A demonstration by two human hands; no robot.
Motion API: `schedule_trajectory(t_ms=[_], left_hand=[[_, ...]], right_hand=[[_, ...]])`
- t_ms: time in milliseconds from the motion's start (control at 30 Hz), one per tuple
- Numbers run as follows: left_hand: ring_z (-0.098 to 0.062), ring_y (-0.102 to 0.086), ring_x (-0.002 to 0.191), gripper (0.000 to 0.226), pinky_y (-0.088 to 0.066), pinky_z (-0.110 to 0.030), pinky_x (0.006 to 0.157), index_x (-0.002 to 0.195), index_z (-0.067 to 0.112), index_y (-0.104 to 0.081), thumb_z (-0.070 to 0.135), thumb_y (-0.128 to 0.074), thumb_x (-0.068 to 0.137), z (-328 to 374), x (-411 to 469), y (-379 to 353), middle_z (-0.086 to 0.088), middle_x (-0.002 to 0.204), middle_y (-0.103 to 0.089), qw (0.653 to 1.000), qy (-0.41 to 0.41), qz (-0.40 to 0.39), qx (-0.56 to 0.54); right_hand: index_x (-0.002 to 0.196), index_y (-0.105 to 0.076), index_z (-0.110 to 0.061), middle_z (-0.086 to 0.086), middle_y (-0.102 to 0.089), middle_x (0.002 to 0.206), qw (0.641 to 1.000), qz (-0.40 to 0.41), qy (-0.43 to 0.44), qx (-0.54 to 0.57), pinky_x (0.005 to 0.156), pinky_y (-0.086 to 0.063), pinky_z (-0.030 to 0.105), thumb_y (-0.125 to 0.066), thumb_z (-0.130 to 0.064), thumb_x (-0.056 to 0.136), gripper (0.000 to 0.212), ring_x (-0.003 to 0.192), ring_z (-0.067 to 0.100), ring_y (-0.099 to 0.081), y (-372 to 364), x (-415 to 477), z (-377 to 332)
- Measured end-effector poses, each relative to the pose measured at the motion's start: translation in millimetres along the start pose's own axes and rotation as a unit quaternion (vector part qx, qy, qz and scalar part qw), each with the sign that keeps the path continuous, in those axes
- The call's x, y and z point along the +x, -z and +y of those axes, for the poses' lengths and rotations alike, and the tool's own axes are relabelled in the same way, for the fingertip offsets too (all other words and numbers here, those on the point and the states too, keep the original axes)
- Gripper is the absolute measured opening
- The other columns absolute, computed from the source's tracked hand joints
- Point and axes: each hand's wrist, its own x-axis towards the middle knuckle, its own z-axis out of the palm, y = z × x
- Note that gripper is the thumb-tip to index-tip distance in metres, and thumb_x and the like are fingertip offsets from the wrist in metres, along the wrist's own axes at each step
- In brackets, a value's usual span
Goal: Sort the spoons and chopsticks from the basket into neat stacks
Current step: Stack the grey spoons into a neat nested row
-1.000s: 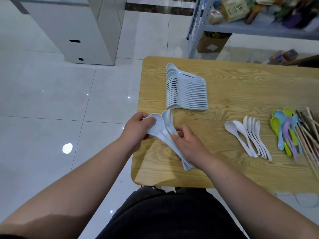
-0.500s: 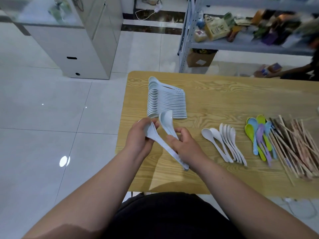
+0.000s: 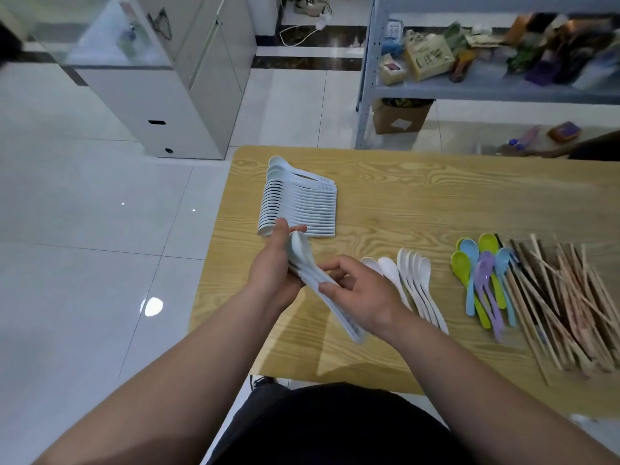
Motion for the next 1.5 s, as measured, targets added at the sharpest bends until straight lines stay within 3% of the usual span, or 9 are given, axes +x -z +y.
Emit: schedule_trajectory(t_ms=[233,367,533,633,800,933,1167,1367,1500], left_hand=[[-0.024,-0.071,0.085,0.024,-0.058,-0.045,0.082,0.111,0.007,-0.062,0.028,-0.058,0.1,-13.5,-5.7,-10.6,-0.011,0.101,-0.069,1.0,-0.023,-0.01,-0.014],[-0.024,-0.063,0.078,0.028,-0.055,-0.037,0.074,0.112,0.015,-0.066,0.03,-0.073,0.09,-11.7,-6.1,-0.3,-0.008,0.107,-0.062,1.0,-0.008,0.028,-0.007],[-0.019,-0.07,0.077,0.023,-0.057,-0.033,0.066,0.105,0.016,-0.069,0.036,-0.057,0.102,-12.4,-8.1,14.4,-0.006,0.097,-0.071,0.999,0.0,-0.007,-0.034],[-0.015,-0.066,0.063,0.02,-0.054,-0.03,0.056,0.098,0.018,-0.069,0.036,-0.06,0.099,-2.7,-10.4,24.2,0.0,0.081,-0.068,0.998,-0.011,-0.037,-0.044],[-0.018,-0.059,0.06,0.022,-0.051,-0.031,0.057,0.105,0.011,-0.062,-0.003,-0.052,0.092,13.6,-8.7,53.9,-0.006,0.08,-0.058,0.997,-0.037,-0.067,0.0],[-0.021,-0.061,0.068,0.038,-0.051,-0.031,0.062,0.098,0.013,-0.061,-0.011,-0.035,0.083,27.6,-2.0,79.7,-0.011,0.088,-0.058,0.997,-0.045,-0.061,-0.005],[-0.026,-0.064,0.078,0.039,-0.051,-0.037,0.068,0.105,0.009,-0.061,-0.011,-0.034,0.083,34.7,10.1,117.7,-0.012,0.093,-0.06,0.996,-0.031,-0.078,-0.004],[-0.024,-0.066,0.101,0.047,-0.057,-0.042,0.09,0.123,0.026,-0.065,0.008,-0.055,0.08,30.1,47.3,147.8,-0.004,0.117,-0.067,0.975,0.015,-0.083,0.206],[-0.009,-0.067,0.101,0.048,-0.057,-0.032,0.09,0.121,0.033,-0.065,0.018,-0.071,0.076,19.6,73.5,155.0,0.011,0.113,-0.068,0.918,-0.068,-0.072,0.383]], right_hand=[[0.114,-0.067,-0.044,-0.005,-0.069,0.113,0.999,-0.011,-0.021,0.028,0.092,-0.057,0.049,-0.07,-0.029,0.091,0.027,0.091,0.017,-0.074,19.1,2.0,17.0],[0.141,-0.05,-0.047,-0.009,-0.066,0.123,0.997,0.037,-0.006,0.07,0.084,-0.061,0.034,-0.057,-0.015,0.101,0.051,0.097,0.008,-0.072,18.5,-1.2,9.8],[0.143,-0.048,-0.049,-0.011,-0.055,0.127,0.987,-0.015,0.04,-0.158,0.105,-0.044,0.028,-0.055,-0.028,0.103,0.045,0.118,0.005,-0.056,0.7,2.5,-1.3],[0.143,-0.049,-0.046,-0.011,-0.049,0.128,0.979,-0.032,0.016,-0.202,0.093,-0.035,0.009,-0.052,-0.03,0.104,0.042,0.119,0.006,-0.053,-17.1,1.6,-11.3],[0.127,-0.05,-0.037,-0.003,-0.06,0.126,0.994,-0.017,-0.043,-0.101,0.09,-0.055,0.039,-0.066,-0.031,0.096,0.036,0.095,0.016,-0.072,-44.2,6.1,-19.3],[0.125,-0.054,-0.011,0.014,-0.072,0.104,0.949,-0.184,-0.22,0.128,0.077,-0.057,0.048,-0.057,-0.044,0.099,0.042,0.076,0.027,-0.07,-54.4,5.3,-21.8],[0.122,-0.06,-0.01,0.0,-0.045,0.07,0.924,-0.196,-0.241,0.221,0.051,-0.033,0.023,-0.048,-0.053,0.099,0.049,0.055,0.01,-0.038,-96.8,15.9,-1.3],[0.119,-0.063,-0.011,-0.001,-0.047,0.07,0.962,-0.152,-0.227,-0.006,0.051,-0.031,0.025,-0.052,-0.041,0.103,0.036,0.054,0.011,-0.037,-83.7,42.5,1.3],[0.117,-0.063,-0.032,-0.014,-0.064,0.096,0.934,-0.131,-0.123,-0.308,0.076,-0.048,0.029,-0.053,-0.053,0.098,0.029,0.088,0.009,-0.06,-63.2,65.9,13.5]])
